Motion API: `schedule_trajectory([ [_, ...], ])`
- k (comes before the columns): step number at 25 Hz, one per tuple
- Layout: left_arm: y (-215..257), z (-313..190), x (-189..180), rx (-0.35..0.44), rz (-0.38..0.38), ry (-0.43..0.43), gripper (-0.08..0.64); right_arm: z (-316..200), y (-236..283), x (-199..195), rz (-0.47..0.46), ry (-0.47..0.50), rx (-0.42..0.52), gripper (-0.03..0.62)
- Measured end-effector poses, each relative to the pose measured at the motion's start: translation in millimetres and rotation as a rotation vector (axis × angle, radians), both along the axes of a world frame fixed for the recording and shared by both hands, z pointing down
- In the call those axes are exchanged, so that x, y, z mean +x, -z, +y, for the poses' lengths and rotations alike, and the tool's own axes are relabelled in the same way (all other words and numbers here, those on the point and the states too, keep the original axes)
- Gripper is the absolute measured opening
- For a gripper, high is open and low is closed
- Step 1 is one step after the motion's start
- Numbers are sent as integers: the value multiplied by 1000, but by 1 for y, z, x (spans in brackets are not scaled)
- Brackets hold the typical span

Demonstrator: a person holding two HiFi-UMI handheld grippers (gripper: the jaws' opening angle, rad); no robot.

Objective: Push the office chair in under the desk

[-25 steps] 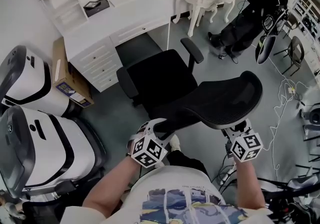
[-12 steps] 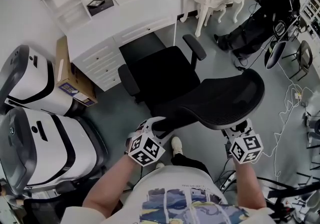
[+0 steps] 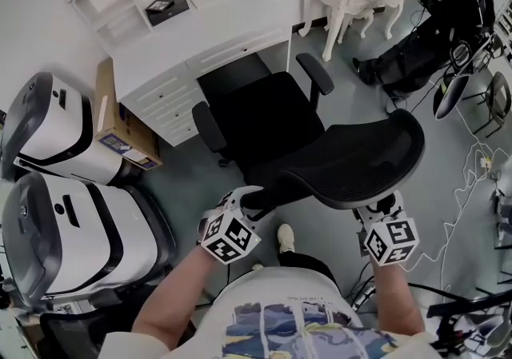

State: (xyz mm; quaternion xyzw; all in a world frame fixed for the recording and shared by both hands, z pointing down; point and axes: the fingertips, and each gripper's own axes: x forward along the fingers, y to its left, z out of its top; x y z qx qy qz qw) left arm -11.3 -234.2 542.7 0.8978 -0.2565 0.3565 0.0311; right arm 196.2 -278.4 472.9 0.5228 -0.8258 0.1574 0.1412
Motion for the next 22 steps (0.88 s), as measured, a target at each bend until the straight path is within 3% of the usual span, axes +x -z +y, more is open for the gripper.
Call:
schedule_trajectory([
  [22,-5,-80,-22,-13,-28,53,209,-84,-3,-23,17,50,6,341],
])
